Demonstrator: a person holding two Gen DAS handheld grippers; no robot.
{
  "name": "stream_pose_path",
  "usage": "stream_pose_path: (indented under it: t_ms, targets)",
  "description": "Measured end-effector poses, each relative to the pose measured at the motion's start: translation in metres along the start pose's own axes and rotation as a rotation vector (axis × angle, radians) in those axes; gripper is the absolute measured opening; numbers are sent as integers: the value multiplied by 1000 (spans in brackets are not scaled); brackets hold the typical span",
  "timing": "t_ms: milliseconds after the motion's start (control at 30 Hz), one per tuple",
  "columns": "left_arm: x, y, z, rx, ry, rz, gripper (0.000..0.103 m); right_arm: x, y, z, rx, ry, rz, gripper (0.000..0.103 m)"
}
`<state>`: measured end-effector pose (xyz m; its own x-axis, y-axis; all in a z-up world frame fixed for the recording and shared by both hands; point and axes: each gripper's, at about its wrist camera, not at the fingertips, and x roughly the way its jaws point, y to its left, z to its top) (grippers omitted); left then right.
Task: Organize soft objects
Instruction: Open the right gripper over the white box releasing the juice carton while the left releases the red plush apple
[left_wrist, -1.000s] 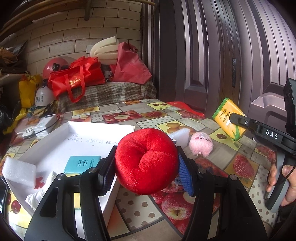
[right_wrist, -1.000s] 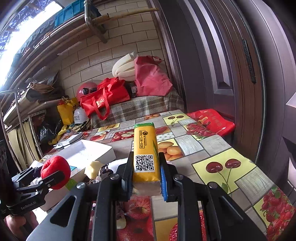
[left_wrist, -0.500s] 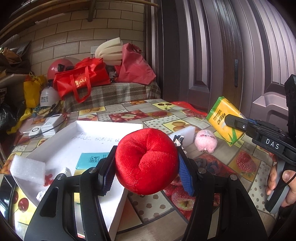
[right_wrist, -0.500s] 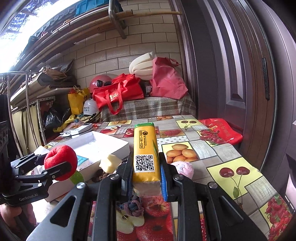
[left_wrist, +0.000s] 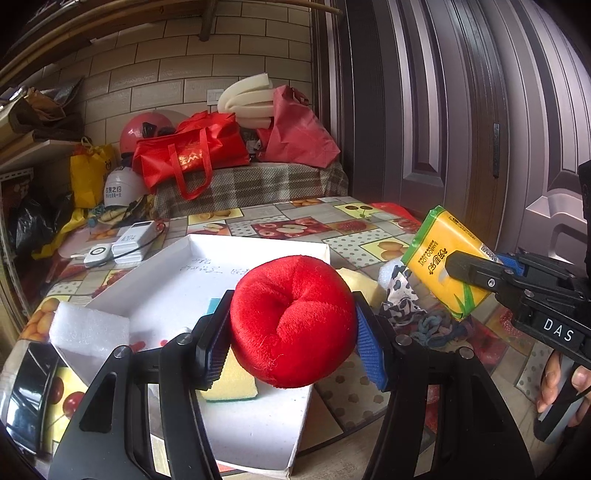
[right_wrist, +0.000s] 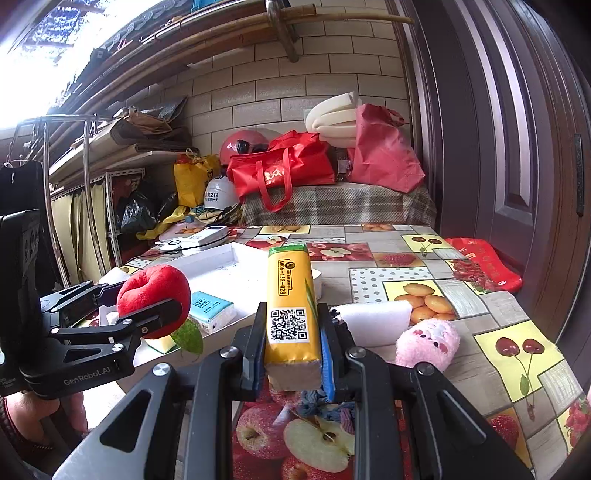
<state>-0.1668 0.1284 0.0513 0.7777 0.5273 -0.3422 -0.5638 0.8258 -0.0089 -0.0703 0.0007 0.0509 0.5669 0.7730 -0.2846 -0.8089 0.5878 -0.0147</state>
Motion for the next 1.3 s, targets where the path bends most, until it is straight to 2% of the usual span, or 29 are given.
stream_pose_path:
  t_ms: [300, 633, 900, 1300]
  targets:
    - [-3, 31, -1, -25, -13, 47, 60, 16, 19, 1, -10, 40, 39, 23]
    - [7, 83, 0, -102, -13, 161, 60, 48, 45, -1, -6, 109, 109, 23]
    - [31, 107, 5, -126, 15, 218, 60, 70, 85, 3, -104, 113, 148, 23]
    - [55, 137, 12, -212, 29, 236, 60, 139, 77, 23, 3, 162, 88, 23]
